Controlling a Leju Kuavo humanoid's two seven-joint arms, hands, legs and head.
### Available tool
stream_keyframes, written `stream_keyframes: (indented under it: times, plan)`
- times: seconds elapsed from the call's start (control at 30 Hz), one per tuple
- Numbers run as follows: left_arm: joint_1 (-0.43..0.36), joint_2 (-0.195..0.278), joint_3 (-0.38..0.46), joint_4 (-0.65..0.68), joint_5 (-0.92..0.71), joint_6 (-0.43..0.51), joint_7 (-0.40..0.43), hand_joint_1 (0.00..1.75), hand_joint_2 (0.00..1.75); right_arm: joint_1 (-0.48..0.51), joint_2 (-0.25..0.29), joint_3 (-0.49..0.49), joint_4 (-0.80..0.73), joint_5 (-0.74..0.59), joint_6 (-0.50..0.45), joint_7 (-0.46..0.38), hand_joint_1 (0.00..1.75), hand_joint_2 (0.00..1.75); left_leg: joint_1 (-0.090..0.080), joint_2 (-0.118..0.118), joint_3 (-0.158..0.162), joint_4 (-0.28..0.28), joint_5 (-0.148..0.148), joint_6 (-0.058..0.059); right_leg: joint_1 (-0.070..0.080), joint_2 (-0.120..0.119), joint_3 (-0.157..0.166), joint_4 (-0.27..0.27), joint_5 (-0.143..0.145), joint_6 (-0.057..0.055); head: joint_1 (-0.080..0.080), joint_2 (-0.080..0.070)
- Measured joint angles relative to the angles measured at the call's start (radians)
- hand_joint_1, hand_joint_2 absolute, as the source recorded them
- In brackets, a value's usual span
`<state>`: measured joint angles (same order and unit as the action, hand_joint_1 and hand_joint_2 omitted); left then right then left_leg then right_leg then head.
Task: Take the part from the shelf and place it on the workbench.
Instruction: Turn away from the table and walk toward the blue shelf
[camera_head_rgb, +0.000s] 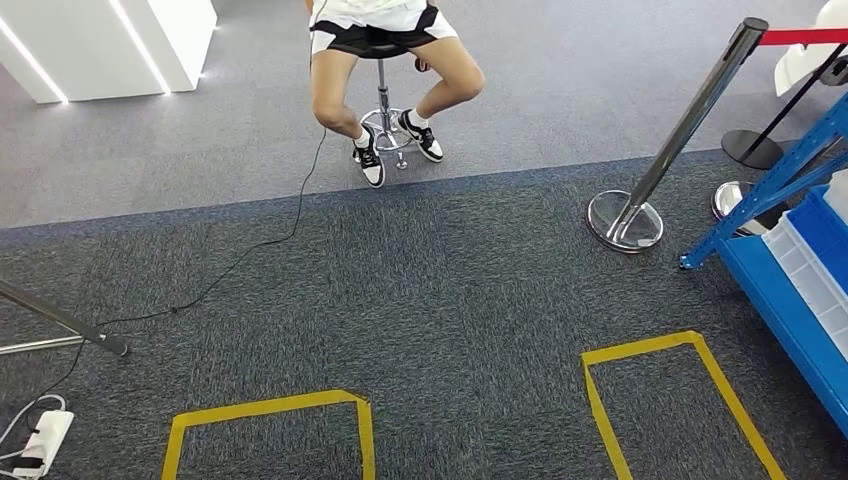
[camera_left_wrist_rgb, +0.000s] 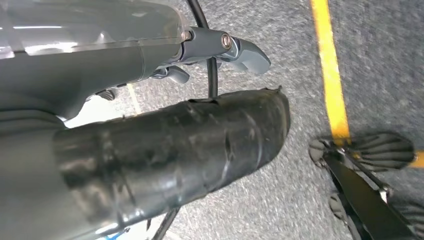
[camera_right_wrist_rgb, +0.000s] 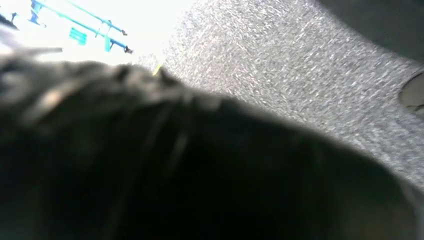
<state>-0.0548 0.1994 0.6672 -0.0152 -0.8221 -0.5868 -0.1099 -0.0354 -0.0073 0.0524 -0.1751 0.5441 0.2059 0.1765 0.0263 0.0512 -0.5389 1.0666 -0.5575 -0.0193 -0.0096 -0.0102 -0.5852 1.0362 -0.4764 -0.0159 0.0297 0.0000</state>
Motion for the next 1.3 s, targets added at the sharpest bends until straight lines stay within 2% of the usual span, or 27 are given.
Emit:
stream_keyframes:
  times: [0.03, 0.1, 0.13, 0.17, 0.2, 0.27, 0.3, 0.37, 0.4, 0.43, 0.5, 0.57, 0.63, 0.67, 0.7, 0.77, 0.8, 0.83, 0.87, 0.9, 0.97, 1.03, 1.1, 1.17, 1.2, 1.23, 1.3]
  plan:
    - [-0.001, -0.001, 0.004, 0.001, -0.004, 0.000, 0.001, 0.00, 0.00, 0.000, 0.000, -0.001, 0.000, 0.000, 0.000, 0.000, 0.00, 0.00, 0.000, -0.022, -0.027, 0.057, -0.032, 0.001, 0.001, 0.006, 0.000, -0.001, 0.001, -0.005, 0.000, 0.000]
    - [0.000, -0.001, 0.014, 0.002, -0.012, 0.001, 0.002, 0.00, 0.00, -0.001, 0.000, -0.002, 0.000, -0.001, 0.000, 0.000, 0.00, 0.00, -0.003, -0.041, -0.094, 0.189, -0.085, 0.006, 0.008, 0.023, -0.001, -0.001, 0.001, -0.013, 0.000, 0.000]
    - [0.001, -0.001, 0.018, 0.003, -0.016, 0.002, 0.003, 0.00, 0.00, -0.001, 0.000, -0.004, 0.000, -0.001, 0.000, 0.000, 0.00, 0.00, -0.005, -0.043, -0.117, 0.228, -0.088, 0.010, 0.012, 0.034, 0.000, -0.001, 0.001, -0.015, 0.000, 0.000]
    - [0.002, -0.001, 0.021, 0.004, -0.019, 0.002, 0.004, 0.00, 0.00, -0.001, 0.000, -0.005, 0.000, -0.002, 0.000, 0.001, 0.00, 0.00, -0.007, -0.045, -0.123, 0.231, -0.071, 0.015, 0.016, 0.045, 0.002, -0.001, 0.000, -0.017, 0.000, 0.000]
    - [0.001, -0.001, 0.024, 0.005, -0.022, 0.002, 0.005, 0.00, 0.00, -0.001, 0.000, -0.007, 0.000, -0.002, 0.000, 0.001, 0.00, 0.00, -0.011, -0.049, -0.111, 0.195, -0.035, 0.022, 0.019, 0.056, 0.006, 0.000, -0.001, -0.018, 0.000, 0.000]
    - [-0.001, 0.000, 0.033, 0.005, -0.030, 0.003, 0.006, 0.00, 0.00, -0.001, 0.001, -0.009, 0.000, -0.004, 0.000, 0.001, 0.00, 0.00, -0.019, -0.077, -0.060, 0.065, 0.043, 0.039, 0.021, 0.076, 0.011, 0.000, -0.004, -0.019, 0.001, 0.000]
    - [-0.002, 0.001, 0.037, 0.005, -0.036, 0.003, 0.008, 0.00, 0.00, -0.002, 0.002, -0.010, 0.000, -0.005, 0.000, 0.001, 0.00, 0.00, -0.022, -0.092, -0.038, 0.009, 0.063, 0.045, 0.020, 0.086, 0.010, 0.000, -0.005, -0.018, 0.000, 0.000]
    - [-0.006, 0.004, 0.047, 0.005, -0.048, 0.006, 0.011, 0.00, 0.00, -0.003, 0.005, -0.013, 0.000, -0.008, 0.000, 0.001, 0.00, 0.00, -0.028, -0.105, -0.017, -0.047, 0.065, 0.055, 0.016, 0.103, 0.003, 0.002, 0.002, -0.009, 0.001, 0.000]
    - [-0.008, 0.004, 0.053, 0.005, -0.053, 0.007, 0.013, 0.00, 0.00, -0.002, 0.005, -0.015, 0.000, -0.008, 0.000, 0.001, 0.00, 0.00, -0.030, -0.098, -0.009, -0.064, 0.065, 0.058, 0.015, 0.109, 0.003, 0.003, 0.008, -0.004, 0.001, 0.000]
    - [-0.012, 0.005, 0.059, 0.005, -0.058, 0.008, 0.014, 0.00, 0.00, 0.000, 0.004, -0.017, 0.000, -0.009, -0.001, 0.001, 0.00, 0.00, -0.029, -0.088, 0.003, -0.079, 0.067, 0.062, 0.014, 0.107, 0.004, 0.007, 0.012, 0.000, 0.001, 0.000]
    - [-0.014, 0.004, 0.073, 0.005, -0.069, 0.008, 0.017, 0.00, 0.00, 0.002, 0.002, -0.018, 0.001, -0.009, -0.001, 0.002, 0.00, 0.00, -0.026, -0.069, 0.033, -0.107, 0.073, 0.067, 0.015, 0.077, -0.009, 0.044, -0.006, 0.008, 0.002, 0.000]
    - [-0.015, 0.003, 0.087, 0.005, -0.080, 0.008, 0.020, 0.00, 0.00, -0.001, 0.002, -0.018, 0.001, -0.009, -0.001, 0.002, 0.00, 0.00, -0.024, -0.048, 0.050, -0.118, 0.073, 0.068, 0.009, 0.039, -0.066, 0.145, -0.055, 0.020, 0.003, 0.000]
    - [-0.016, 0.002, 0.099, 0.005, -0.090, 0.008, 0.023, 0.00, 0.00, -0.001, 0.002, -0.018, 0.001, -0.010, -0.001, 0.002, 0.00, 0.00, -0.021, -0.028, 0.059, -0.119, 0.063, 0.063, -0.004, 0.024, -0.133, 0.241, -0.083, 0.032, 0.003, 0.000]
    - [-0.017, 0.002, 0.104, 0.005, -0.094, 0.008, 0.024, 0.00, 0.00, 0.000, 0.002, -0.019, 0.001, -0.010, -0.001, 0.003, 0.00, 0.00, -0.018, -0.019, 0.066, -0.119, 0.056, 0.058, -0.012, 0.020, -0.146, 0.246, -0.070, 0.038, 0.003, 0.000]
    - [-0.017, 0.002, 0.109, 0.005, -0.098, 0.008, 0.024, 0.00, 0.00, 0.002, 0.002, -0.019, 0.001, -0.010, -0.001, 0.005, 0.00, 0.00, -0.013, -0.011, 0.076, -0.118, 0.047, 0.051, -0.021, 0.014, -0.140, 0.214, -0.038, 0.046, 0.003, 0.000]
    - [-0.018, 0.003, 0.119, 0.005, -0.108, 0.009, 0.025, 0.00, 0.00, 0.006, 0.002, -0.019, 0.002, -0.010, -0.001, 0.009, 0.00, 0.00, -0.003, 0.004, 0.102, -0.116, 0.024, 0.032, -0.033, -0.009, -0.100, 0.098, 0.039, 0.065, 0.004, 0.000]
    - [-0.019, 0.003, 0.123, 0.005, -0.113, 0.010, 0.025, 0.00, 0.00, 0.006, 0.004, -0.019, 0.003, -0.010, -0.001, 0.011, 0.00, 0.00, 0.000, 0.012, 0.111, -0.111, 0.012, 0.021, -0.031, -0.025, -0.086, 0.052, 0.051, 0.065, 0.004, 0.000]
    - [-0.021, 0.005, 0.127, 0.005, -0.119, 0.011, 0.026, 0.00, 0.00, 0.005, 0.005, -0.019, 0.003, -0.010, -0.001, 0.012, 0.00, 0.00, 0.000, 0.020, 0.117, -0.106, 0.000, 0.011, -0.027, -0.036, -0.080, 0.029, 0.056, 0.058, 0.004, 0.000]
    - [-0.023, 0.006, 0.132, 0.006, -0.125, 0.012, 0.026, 0.00, 0.00, 0.003, 0.007, -0.019, 0.004, -0.010, -0.002, 0.013, 0.00, 0.00, 0.000, 0.028, 0.123, -0.102, -0.011, 0.004, -0.020, -0.039, -0.081, 0.029, 0.043, 0.045, 0.004, 0.000]
    - [-0.026, 0.005, 0.136, 0.006, -0.131, 0.012, 0.027, 0.00, 0.00, 0.002, 0.007, -0.019, 0.004, -0.010, -0.002, 0.013, 0.00, 0.00, 0.002, 0.034, 0.129, -0.094, -0.019, -0.003, -0.016, -0.034, -0.078, 0.030, 0.034, 0.027, 0.003, 0.000]
    - [-0.033, 0.002, 0.146, 0.006, -0.145, 0.013, 0.028, 0.00, 0.00, 0.003, 0.005, -0.020, 0.004, -0.010, -0.002, 0.014, 0.00, 0.00, 0.010, 0.023, 0.123, -0.053, -0.021, -0.008, -0.011, -0.014, -0.061, 0.035, 0.022, 0.004, 0.003, 0.000]
    - [-0.038, -0.003, 0.156, 0.006, -0.161, 0.013, 0.030, 0.00, 0.00, 0.002, 0.003, -0.023, 0.004, -0.010, -0.002, 0.015, 0.00, 0.00, 0.014, -0.010, 0.063, 0.054, -0.037, -0.005, -0.003, 0.003, -0.039, 0.032, 0.008, -0.011, 0.002, 0.000]
    - [-0.035, -0.005, 0.168, 0.006, -0.175, 0.012, 0.031, 0.00, 0.00, 0.000, 0.003, -0.025, 0.004, -0.010, -0.003, 0.015, 0.00, 0.00, 0.007, -0.035, -0.029, 0.180, -0.089, 0.005, 0.006, 0.024, -0.018, 0.030, -0.008, -0.023, 0.002, 0.000]
    - [-0.033, -0.005, 0.176, 0.006, -0.183, 0.013, 0.033, 0.00, 0.00, 0.000, 0.003, -0.027, 0.004, -0.010, -0.003, 0.015, 0.00, 0.00, -0.010, -0.042, -0.103, 0.232, -0.124, 0.018, 0.015, 0.050, 0.008, 0.029, -0.027, -0.030, 0.002, 0.000]
    - [-0.032, -0.004, 0.180, 0.006, -0.185, 0.014, 0.034, 0.00, 0.00, 0.001, 0.003, -0.027, 0.004, -0.010, -0.003, 0.015, 0.00, 0.00, -0.022, -0.046, -0.121, 0.214, -0.114, 0.027, 0.018, 0.062, 0.026, 0.029, -0.039, -0.032, 0.002, 0.000]
    - [-0.032, -0.003, 0.183, 0.006, -0.186, 0.014, 0.034, 0.00, 0.00, 0.002, 0.004, -0.027, 0.004, -0.010, -0.003, 0.015, 0.00, 0.00, -0.036, -0.052, -0.126, 0.170, -0.079, 0.040, 0.020, 0.073, 0.043, 0.028, -0.051, -0.033, 0.002, 0.000]
    - [-0.029, 0.004, 0.187, 0.006, -0.186, 0.015, 0.034, 0.00, 0.00, 0.005, 0.010, -0.028, 0.006, -0.010, -0.002, 0.015, 0.00, 0.00, -0.065, -0.086, -0.125, 0.059, 0.050, 0.075, 0.019, 0.095, 0.069, 0.026, -0.073, -0.033, 0.003, 0.000]
